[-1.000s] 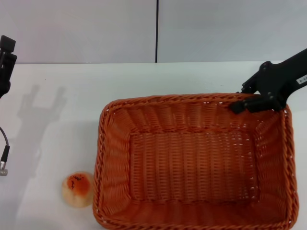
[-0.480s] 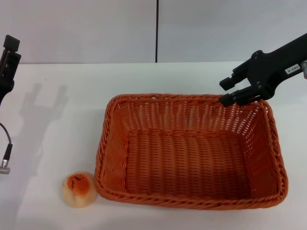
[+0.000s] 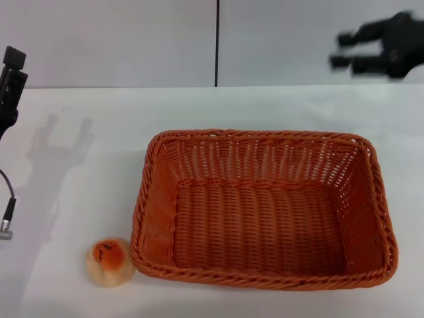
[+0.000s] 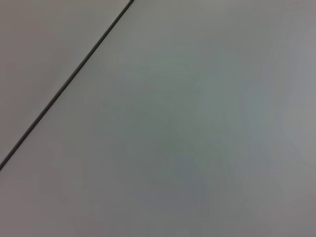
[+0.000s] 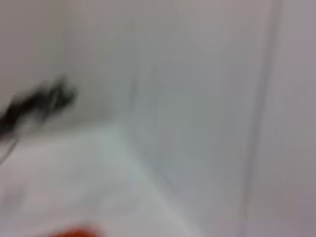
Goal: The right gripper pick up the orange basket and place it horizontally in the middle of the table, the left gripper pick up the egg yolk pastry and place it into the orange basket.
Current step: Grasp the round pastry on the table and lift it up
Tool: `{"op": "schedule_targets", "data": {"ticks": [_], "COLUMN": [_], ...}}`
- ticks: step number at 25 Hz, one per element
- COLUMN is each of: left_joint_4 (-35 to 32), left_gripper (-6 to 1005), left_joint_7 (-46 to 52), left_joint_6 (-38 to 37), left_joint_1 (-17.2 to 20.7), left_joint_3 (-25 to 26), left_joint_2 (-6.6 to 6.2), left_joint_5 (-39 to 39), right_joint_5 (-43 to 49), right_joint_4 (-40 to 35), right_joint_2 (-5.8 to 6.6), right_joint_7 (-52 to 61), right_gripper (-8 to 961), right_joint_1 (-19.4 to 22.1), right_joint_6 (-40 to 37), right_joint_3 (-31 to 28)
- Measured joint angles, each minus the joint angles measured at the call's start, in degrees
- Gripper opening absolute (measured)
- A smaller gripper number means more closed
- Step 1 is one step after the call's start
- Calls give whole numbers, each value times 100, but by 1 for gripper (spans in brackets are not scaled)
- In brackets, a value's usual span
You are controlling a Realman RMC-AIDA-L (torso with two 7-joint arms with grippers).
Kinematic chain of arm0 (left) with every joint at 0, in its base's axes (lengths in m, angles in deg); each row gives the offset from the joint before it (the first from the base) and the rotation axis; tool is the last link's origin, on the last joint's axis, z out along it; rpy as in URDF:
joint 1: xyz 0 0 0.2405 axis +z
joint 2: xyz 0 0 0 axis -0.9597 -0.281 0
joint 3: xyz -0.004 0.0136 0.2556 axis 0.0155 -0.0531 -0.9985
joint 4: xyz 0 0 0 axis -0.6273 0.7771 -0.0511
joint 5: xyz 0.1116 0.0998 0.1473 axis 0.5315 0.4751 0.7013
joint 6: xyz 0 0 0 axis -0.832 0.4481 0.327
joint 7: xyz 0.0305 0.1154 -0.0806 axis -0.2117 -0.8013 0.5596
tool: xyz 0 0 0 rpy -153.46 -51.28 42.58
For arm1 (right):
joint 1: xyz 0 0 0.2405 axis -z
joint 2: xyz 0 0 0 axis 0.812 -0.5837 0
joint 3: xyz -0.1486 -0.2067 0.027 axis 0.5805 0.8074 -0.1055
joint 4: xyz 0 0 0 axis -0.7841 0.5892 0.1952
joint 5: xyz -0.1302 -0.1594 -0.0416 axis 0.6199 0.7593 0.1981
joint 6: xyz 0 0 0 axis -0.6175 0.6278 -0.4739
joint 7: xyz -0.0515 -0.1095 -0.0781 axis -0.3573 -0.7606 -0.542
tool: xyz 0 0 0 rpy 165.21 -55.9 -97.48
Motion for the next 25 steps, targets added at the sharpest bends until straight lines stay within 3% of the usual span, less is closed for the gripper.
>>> {"op": "schedule_targets", "data": {"ticks": [4, 10, 12, 13, 15, 18, 19, 20, 25], "left_joint_4": [-140, -795, -1491, -1491, -2259, -2259, -3025, -3240, -3460], "left_gripper": [784, 783, 782, 782, 781, 781, 780, 780, 779], "left_joint_7": [78, 422, 706, 706, 1024, 1024, 1242, 1266, 1451], "left_joint_6": [-130, -568, -1078, -1078, -1442, -1442, -1523, -1471, -1327], "left_joint_1": [2, 21, 54, 54, 97, 97, 261, 408, 775], "left_joint_3": [-36, -236, -528, -528, -982, -982, -1778, -2167, -2768], "left_joint_2": [-11, -23, -43, -43, -56, -56, -68, -70, -105], "left_joint_5": [18, 224, 430, 430, 561, 561, 604, 612, 628], "right_joint_5": [-1799, -4225, -4741, -4955, -5255, -5392, -5397, -5400, -5410], "right_joint_4": [496, 2103, 2482, 2606, 2724, 2763, 2767, 2776, 2910], "right_joint_2": [-135, -246, -299, -337, -407, -465, -471, -476, -483], "right_joint_7": [-927, -2714, -3040, -3129, -3224, -3246, -3243, -3228, -3203], "right_gripper": [447, 447, 447, 447, 447, 448, 448, 448, 448], "right_joint_1": [786, 1663, 1863, 1947, 2086, 2216, 2237, 2246, 2236], "right_joint_6": [536, 931, 933, 934, 926, 885, 878, 878, 892], "right_joint_3": [-691, -1451, -1683, -1798, -1976, -2081, -2108, -2135, -2250]}}
